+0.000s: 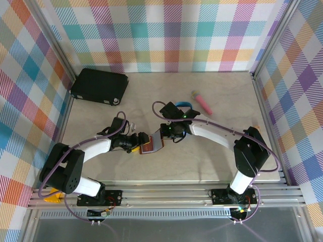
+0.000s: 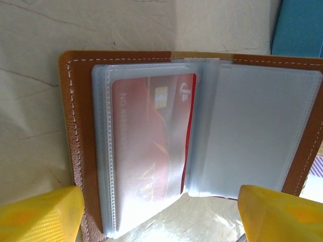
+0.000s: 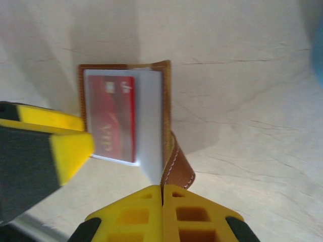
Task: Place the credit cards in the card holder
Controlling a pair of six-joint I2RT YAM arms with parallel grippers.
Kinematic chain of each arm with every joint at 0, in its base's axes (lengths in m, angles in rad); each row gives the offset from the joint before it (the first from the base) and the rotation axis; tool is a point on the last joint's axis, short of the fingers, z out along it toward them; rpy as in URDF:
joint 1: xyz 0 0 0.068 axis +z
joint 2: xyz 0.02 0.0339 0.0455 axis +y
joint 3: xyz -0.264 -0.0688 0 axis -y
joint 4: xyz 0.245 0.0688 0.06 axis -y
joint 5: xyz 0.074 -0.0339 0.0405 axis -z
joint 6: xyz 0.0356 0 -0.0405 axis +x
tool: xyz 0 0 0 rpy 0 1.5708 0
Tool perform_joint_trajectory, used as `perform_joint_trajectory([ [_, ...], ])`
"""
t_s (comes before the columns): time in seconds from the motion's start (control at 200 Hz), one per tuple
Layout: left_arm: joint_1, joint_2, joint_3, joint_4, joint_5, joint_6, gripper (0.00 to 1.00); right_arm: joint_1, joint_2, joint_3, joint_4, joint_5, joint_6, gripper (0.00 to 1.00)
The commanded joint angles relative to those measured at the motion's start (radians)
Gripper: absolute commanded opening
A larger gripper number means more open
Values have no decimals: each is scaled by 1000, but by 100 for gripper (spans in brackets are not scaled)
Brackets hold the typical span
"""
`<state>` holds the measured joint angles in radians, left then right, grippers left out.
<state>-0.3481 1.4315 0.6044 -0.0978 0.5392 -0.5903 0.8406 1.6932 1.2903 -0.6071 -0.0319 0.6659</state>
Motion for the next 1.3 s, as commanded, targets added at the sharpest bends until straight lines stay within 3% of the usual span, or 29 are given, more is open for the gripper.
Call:
perform_joint_trajectory([
  [0.0, 9, -21, 10, -29, -24, -5, 76, 7, -27, -24, 105, -127, 64, 0],
  [0.205, 12, -60, 52, -227, -132, 30, 70, 8, -9, -20, 195, -208, 137, 0],
  [0.55, 24, -11, 27, -193, -119, 41, 48, 24, 18, -14, 297, -272, 210, 0],
  [0.71, 26, -16, 28, -203, -131, 56, 40, 25, 0, -2, 229, -208, 205, 0],
  [0.91, 17, 21, 30, -87, -41, 29, 34, 16, -85, -19, 109, -73, 193, 0],
  [1.295, -101, 133, 107, 81, 9, -63, 24, -80, -229, -111, -11, -10, 144, 0],
])
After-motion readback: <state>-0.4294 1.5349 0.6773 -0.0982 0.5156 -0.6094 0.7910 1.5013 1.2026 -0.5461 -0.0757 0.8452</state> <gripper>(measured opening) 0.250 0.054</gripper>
